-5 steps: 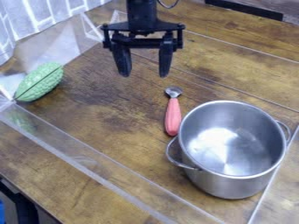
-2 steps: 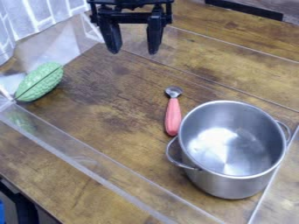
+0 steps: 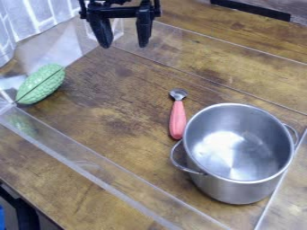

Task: Move the pink spoon to the right side of the table

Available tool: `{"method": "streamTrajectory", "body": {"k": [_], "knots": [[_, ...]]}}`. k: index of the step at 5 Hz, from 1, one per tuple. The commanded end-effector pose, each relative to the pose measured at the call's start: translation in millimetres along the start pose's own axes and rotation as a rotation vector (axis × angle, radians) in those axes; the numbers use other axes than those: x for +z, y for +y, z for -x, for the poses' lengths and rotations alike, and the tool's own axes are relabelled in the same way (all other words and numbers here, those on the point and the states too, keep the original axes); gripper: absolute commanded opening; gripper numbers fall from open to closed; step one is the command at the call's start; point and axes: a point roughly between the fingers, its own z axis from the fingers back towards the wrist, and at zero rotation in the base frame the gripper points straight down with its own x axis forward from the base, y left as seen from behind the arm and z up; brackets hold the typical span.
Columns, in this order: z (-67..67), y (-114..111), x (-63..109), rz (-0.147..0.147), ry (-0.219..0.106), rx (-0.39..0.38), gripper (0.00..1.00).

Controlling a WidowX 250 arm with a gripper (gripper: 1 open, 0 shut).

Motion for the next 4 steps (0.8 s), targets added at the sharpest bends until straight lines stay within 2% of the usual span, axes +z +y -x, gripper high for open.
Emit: {"method": "streamTrajectory", "body": {"k": [1,3,4], "knots": [[-8.9,9,4.5,0.010,-0.037,0.020,1.00],[1.3,-2,3.2,0.042,-0.031,-0.157,1.00],[2.0,6,-4.0,0.044,-0.036,-0.162,1.00]]}}
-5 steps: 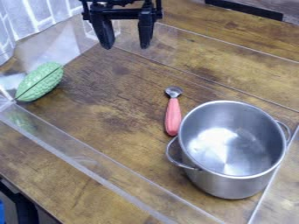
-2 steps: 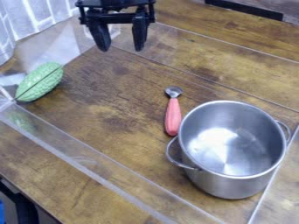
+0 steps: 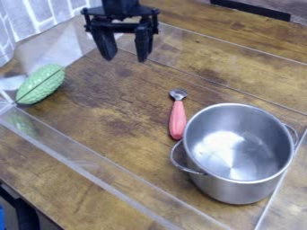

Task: Move the pink spoon to the right side of the table

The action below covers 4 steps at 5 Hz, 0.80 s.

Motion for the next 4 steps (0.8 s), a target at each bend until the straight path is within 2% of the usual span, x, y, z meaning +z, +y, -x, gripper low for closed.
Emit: {"method": "streamTrajectory", "body": {"k": [1,3,4], "knots": [[-2.9,19,14.4,0.005,-0.089,0.007,1.00],[-4.7,37,3.4,-0.010,-0.119,-0.018,1.00],[-10.0,46,-0.4,-0.032,-0.133,0.028,1.00]]}}
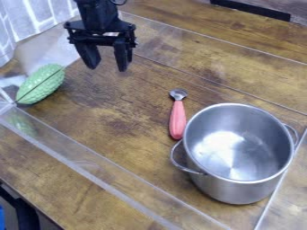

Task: Move the pink spoon to the right side of the table

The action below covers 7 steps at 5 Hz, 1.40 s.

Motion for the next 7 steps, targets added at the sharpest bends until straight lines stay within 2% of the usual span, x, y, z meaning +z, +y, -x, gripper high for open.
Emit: {"method": "streamTrajectory", "body": {"k": [1,3,4,5,7], "knots": [[-12.1,19,11.8,-0.032,-0.074,0.070,1.00],[-21.1,5,20.6,-0.067,-0.100,0.147,1.00],[-14.3,-8,1.9,-0.077,-0.064,0.189,1.00],[-4.9,-29,-15.2,-0.079,-0.031,0.245,1.00],[5.5,-41,-41.8,-0.033,0.020,0.232,1.00]]}}
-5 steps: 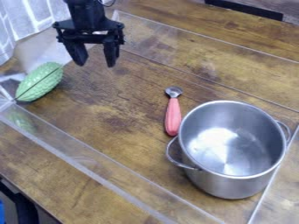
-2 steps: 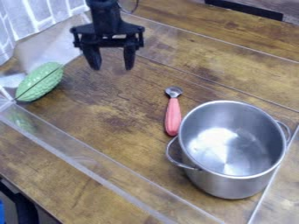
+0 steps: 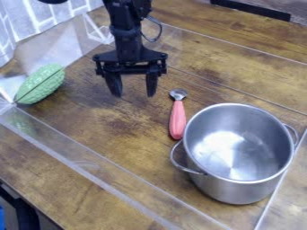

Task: Move the pink spoon to the right side of the table

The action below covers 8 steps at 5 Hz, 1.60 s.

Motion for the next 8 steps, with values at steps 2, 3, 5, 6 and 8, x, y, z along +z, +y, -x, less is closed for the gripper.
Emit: {"method": "streamTrajectory", "body": {"k": [2,3,5,6,8], "knots": [[8.7,-22,-7.5,0.033,0.001,0.092,1.00],[13.7,-29,-4.7,0.048,0.012,0.054,1.00],[12.7,-38,5.1,0.073,0.019,0.136,1.00],[6.7,-39,10.0,0.078,0.014,0.241,1.00],[-6.4,-51,14.8,0.084,0.018,0.292,1.00]]}}
